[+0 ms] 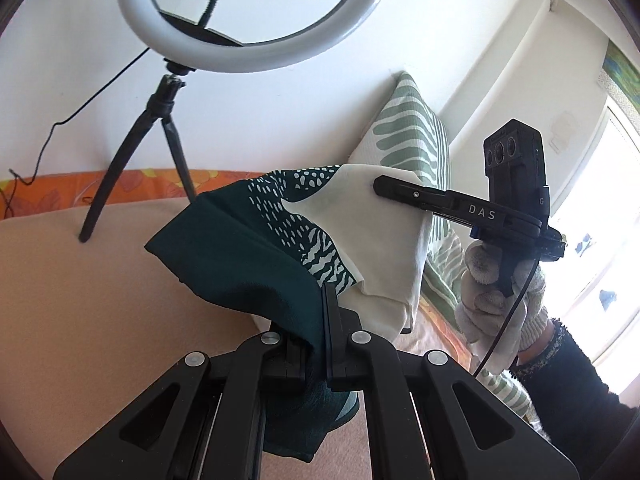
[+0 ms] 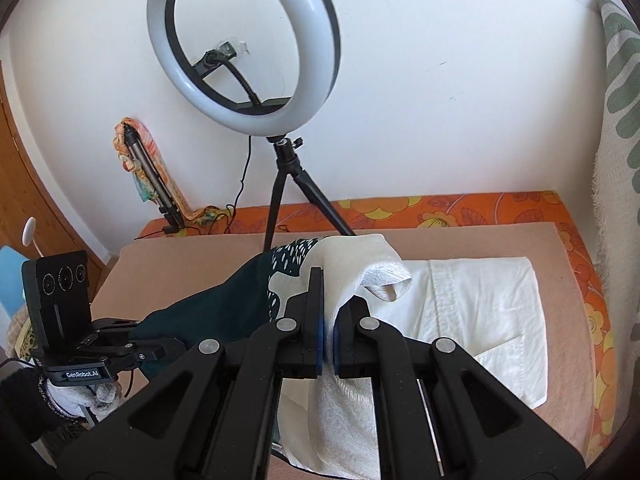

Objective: Fold small clothes
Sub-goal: 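Lift the bundle with both tools and carry it toward the ring light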

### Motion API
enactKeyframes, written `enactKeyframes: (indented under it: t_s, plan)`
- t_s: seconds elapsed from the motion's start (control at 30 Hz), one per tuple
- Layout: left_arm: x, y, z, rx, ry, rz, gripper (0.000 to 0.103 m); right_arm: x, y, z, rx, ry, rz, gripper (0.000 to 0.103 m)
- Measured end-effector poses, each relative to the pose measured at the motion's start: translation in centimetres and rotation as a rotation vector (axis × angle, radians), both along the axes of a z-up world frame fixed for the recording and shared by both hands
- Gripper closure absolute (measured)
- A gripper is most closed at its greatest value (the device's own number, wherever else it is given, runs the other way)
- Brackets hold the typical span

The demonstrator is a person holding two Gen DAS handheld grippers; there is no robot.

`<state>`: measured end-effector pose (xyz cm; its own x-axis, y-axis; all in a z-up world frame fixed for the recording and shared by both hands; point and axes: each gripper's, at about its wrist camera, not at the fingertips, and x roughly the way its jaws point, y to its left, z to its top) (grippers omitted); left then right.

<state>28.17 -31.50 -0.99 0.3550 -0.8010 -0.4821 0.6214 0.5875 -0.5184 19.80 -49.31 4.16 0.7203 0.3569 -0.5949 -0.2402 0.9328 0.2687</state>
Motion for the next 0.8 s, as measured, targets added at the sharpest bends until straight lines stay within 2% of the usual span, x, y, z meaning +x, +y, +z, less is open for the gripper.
enactKeyframes:
  t_s: [0.13,0.23,0.3,0.4,0.5,0.53,0.57,0.63,0.67,0.7,0.73,0.77,0.8]
  plan:
    - [1.3,-4.0,0.1,0.019,-0.049,-0.033,0.099,1.3,-4.5,0.2,-0.008,-0.018,-0.027,0.099]
    - [2.0,-6.5,-0.9,0.040,-0.065,-0.056,0.099,2.5,-7.7,-0.6,-0.008,-0.018,-0.045,0.099]
    - [2.7,-7.9,-2.1,0.062,-0.051,-0.068,0.099,3.3,-9.7,-1.8,0.014,-0.008,-0.053,0.099]
    - [3.6,-8.9,-4.5,0.074,0.027,-0.085,0.099,4.7,-11.9,-4.1,0.043,0.032,-0.053,0.099]
    - [3.3,-9.1,-5.9,0.087,0.060,-0.112,0.099,6.0,-12.9,-6.1,0.013,0.071,-0.067,0.099]
    - [3.0,-9.2,-6.2,0.097,0.074,-0.130,0.097,6.3,-13.4,-6.6,0.017,0.084,-0.076,0.099]
    - [2.8,-9.2,-6.4,0.121,0.089,-0.141,0.089,6.6,-13.8,-7.0,0.018,0.096,-0.089,0.099]
    - [2.1,-9.2,-6.5,0.150,0.111,-0.170,0.082,6.9,-14.2,-7.2,-0.049,0.102,-0.144,0.098]
    - [1.7,-9.2,-6.3,0.168,0.097,-0.177,0.077,7.1,-14.4,-7.4,-0.082,0.116,-0.171,0.092]
    - [1.2,-9.0,-6.1,0.196,0.077,-0.174,0.073,7.3,-14.6,-7.5,-0.110,0.136,-0.202,0.081]
    - [0.8,-8.8,-5.9,0.220,0.065,-0.175,0.059,7.5,-14.8,-7.6,-0.140,0.149,-0.231,0.073]
    - [0.5,-8.5,-5.7,0.241,0.056,-0.166,0.047,7.5,-15.1,-7.6,-0.166,0.153,-0.261,0.059]
    - [0.3,-7.9,-5.4,0.248,0.053,-0.151,0.047,7.4,-15.3,-7.5,-0.191,0.155,-0.293,0.053]
